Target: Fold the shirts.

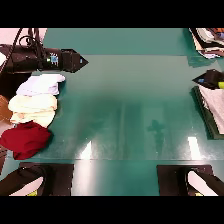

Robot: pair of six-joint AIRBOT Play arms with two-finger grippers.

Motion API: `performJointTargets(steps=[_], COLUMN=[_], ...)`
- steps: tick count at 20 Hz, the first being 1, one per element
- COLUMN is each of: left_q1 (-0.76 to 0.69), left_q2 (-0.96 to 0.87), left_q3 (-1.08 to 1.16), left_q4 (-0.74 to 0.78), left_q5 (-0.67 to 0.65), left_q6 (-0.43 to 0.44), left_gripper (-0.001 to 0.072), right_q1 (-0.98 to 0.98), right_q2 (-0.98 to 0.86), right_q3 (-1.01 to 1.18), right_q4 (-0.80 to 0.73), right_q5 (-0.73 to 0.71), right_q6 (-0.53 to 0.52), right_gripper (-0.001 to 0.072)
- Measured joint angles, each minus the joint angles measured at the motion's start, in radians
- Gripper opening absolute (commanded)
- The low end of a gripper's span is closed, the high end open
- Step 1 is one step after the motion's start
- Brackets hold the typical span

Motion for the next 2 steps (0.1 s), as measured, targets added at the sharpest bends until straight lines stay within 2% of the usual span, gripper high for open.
performJointTargets(steps=[2], left_q1=[0.0], left_q2=[0.0], left_q3=[0.0], left_q4=[0.0], left_q5=[0.0], left_q6=[0.0], left_gripper=[0.0024], right_q1=[0.039], right_q2=[0.001], right_q3=[0.0], right_q4=[0.001], right_q5=[-0.01], right_q6=[-0.005], right_gripper=[0.0012])
